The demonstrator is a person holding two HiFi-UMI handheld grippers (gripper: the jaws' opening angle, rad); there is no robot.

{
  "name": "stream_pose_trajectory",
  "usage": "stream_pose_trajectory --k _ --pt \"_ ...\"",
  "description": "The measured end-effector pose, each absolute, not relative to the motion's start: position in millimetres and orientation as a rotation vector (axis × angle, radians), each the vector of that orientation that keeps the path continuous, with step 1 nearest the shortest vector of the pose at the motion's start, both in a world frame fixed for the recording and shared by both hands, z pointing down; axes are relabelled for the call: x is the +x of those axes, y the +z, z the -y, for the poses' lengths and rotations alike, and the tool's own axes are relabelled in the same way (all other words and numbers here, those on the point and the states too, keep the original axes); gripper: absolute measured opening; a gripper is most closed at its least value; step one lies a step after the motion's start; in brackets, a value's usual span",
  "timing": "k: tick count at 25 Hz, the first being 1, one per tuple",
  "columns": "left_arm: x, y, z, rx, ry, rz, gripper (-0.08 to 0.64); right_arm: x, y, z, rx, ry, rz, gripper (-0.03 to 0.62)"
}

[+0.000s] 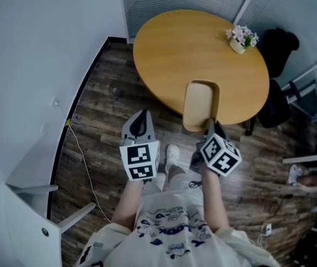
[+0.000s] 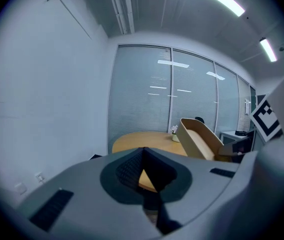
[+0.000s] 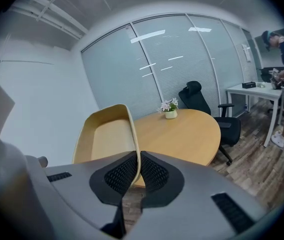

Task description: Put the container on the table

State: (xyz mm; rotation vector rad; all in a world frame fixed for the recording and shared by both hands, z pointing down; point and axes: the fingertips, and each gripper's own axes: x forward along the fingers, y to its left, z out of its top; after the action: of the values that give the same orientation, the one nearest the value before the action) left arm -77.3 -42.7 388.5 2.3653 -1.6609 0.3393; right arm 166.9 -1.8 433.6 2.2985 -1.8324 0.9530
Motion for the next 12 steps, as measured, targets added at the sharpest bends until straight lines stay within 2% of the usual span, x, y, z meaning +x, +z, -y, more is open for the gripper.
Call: stream_pose_trajectory --k 12 --pt "-63 400 138 2.302 0.347 1.715 0.003 182 447 113 2.217 0.964 1.875 0.020"
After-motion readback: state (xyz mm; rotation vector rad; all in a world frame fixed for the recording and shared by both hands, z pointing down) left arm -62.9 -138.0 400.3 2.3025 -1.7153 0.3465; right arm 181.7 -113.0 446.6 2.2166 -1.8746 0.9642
